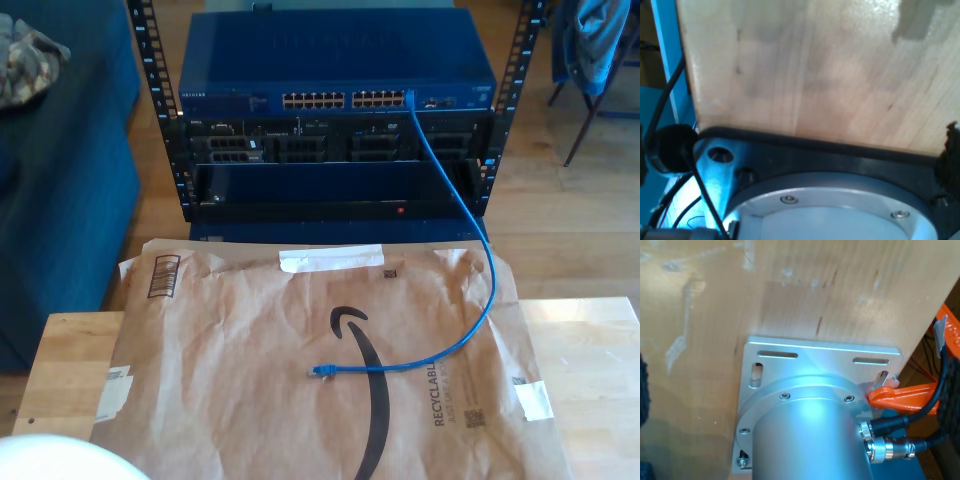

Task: Grab the cable and plug it in

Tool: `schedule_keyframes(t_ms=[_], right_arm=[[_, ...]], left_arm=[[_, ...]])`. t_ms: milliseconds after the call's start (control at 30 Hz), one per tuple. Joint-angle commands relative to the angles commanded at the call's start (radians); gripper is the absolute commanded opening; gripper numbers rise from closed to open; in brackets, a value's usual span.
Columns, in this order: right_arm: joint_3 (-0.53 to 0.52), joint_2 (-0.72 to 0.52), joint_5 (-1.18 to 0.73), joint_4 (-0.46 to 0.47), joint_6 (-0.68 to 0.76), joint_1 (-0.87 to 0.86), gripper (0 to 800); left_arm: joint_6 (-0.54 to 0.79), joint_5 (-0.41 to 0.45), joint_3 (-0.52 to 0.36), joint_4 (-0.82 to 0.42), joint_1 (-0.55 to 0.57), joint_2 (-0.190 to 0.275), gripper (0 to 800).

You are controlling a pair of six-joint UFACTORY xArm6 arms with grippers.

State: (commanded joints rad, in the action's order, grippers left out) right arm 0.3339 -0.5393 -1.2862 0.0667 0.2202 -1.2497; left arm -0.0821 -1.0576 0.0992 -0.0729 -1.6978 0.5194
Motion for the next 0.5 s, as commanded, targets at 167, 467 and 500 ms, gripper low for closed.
schedule_keyframes(t_ms=[167,467,500], right_arm=[[-0.044,-0.006,0.040,0.002,0.000,-0.011,796],[-0.112,0.002,0.084,0.003,0.003,-0.052,797],[-0.112,0.002,0.083,0.005,0.003,-0.052,797]], left_arm=[[0.002,-0.003,0.000,0.000,0.002,0.000,800],[0.000,-0.003,0.000,0.000,0.000,0.000,800],[0.000,-0.003,0.000,0.000,0.000,0.000,800]])
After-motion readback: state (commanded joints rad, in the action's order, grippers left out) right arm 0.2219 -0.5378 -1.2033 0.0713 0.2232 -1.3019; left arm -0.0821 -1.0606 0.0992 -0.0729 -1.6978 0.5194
